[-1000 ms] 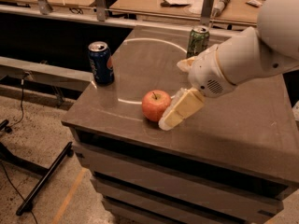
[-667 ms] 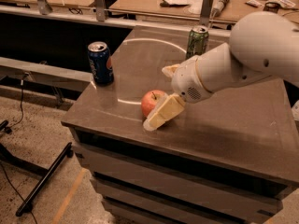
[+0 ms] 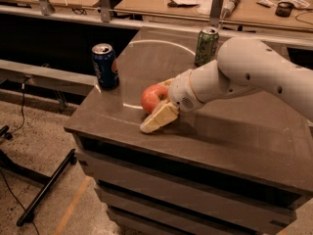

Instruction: Move apple near pepsi can

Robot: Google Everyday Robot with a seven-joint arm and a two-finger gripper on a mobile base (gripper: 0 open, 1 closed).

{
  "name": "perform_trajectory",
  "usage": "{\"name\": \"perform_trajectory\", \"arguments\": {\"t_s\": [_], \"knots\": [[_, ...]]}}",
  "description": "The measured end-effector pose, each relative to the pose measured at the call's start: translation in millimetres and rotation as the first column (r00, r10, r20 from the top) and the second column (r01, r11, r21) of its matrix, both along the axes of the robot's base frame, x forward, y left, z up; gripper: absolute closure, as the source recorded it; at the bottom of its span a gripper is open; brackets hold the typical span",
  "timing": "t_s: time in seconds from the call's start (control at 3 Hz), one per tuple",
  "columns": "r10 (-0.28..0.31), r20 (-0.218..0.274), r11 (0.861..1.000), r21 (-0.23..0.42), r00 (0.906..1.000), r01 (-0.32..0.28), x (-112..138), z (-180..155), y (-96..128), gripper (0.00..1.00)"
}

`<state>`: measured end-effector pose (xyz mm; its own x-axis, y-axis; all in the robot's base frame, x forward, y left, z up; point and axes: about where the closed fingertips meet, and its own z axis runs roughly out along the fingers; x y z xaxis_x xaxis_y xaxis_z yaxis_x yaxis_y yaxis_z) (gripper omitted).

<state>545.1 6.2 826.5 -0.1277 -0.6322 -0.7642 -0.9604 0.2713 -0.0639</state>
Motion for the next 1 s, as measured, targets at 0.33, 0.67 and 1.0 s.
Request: {"name": "perform_trajectory", "arguments": {"t_s": [0.33, 0.67, 1.0], "knots": [[-0.017, -0.017, 1.0, 0.012, 0.9997, 0.017, 3.5, -7.3, -7.8, 0.56], [-0.022, -0.019, 1.0, 0.021, 0.9996, 0.023, 4.0, -4.6, -12.0, 0.8], [-0.022, -0.019, 1.0, 0.021, 0.9996, 0.023, 4.0, -3.8, -12.1, 0.96]]}}
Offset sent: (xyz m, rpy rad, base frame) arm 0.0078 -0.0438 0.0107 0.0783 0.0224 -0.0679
